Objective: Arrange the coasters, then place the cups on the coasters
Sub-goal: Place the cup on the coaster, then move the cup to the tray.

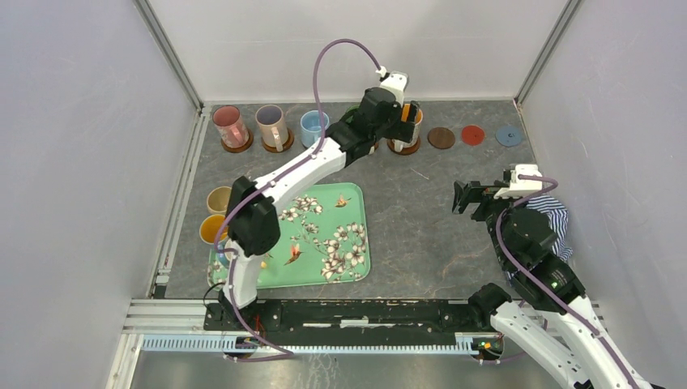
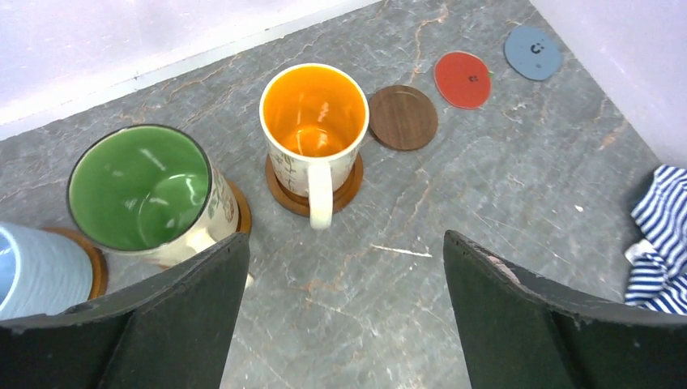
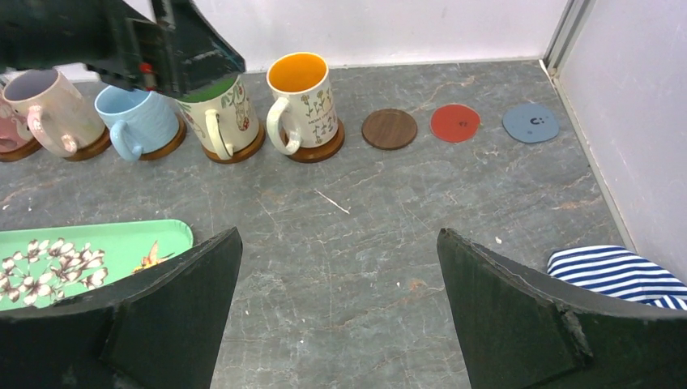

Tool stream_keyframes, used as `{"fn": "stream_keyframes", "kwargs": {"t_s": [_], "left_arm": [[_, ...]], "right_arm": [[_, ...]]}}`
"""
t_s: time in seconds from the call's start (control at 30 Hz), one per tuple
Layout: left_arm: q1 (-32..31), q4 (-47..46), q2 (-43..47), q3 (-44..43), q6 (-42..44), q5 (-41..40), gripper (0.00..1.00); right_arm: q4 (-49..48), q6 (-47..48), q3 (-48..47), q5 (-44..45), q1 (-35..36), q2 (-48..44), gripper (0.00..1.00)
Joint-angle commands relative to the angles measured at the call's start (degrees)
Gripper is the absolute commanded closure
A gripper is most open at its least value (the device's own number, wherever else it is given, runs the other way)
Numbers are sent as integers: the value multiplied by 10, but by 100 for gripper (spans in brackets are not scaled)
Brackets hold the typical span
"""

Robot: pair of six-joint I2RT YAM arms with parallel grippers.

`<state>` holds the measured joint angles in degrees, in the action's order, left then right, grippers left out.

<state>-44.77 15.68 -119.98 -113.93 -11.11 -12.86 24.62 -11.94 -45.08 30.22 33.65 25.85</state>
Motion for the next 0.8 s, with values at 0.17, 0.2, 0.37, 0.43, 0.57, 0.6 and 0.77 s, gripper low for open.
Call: {"fn": "stream_keyframes", "kwargs": {"t_s": [0.17, 0.2, 0.37, 0.43, 0.57, 0.6, 0.77], "left_arm": [[-2, -23, 163, 171, -71, -6, 1], [-2, -22, 180, 192, -78, -7, 1], [-2, -12, 280, 310, -102, -23, 1], [-2, -5, 320, 350, -111, -34, 1], [-2, 20, 396, 421, -129, -60, 1], [-3, 30, 413, 437, -139, -71, 1], [-2, 90, 497, 519, -184, -122, 0]], "right_arm": [[-72, -3, 47, -1, 1, 12, 2], [-76, -3, 50, -2, 2, 14, 2], [-98, -3, 59, -10, 2, 32, 2], [-108, -2, 64, -13, 2, 37, 2], [-122, -2, 73, -19, 2, 49, 2], [-127, -4, 74, -22, 2, 51, 2], [-145, -14, 85, -36, 2, 66, 2]]}}
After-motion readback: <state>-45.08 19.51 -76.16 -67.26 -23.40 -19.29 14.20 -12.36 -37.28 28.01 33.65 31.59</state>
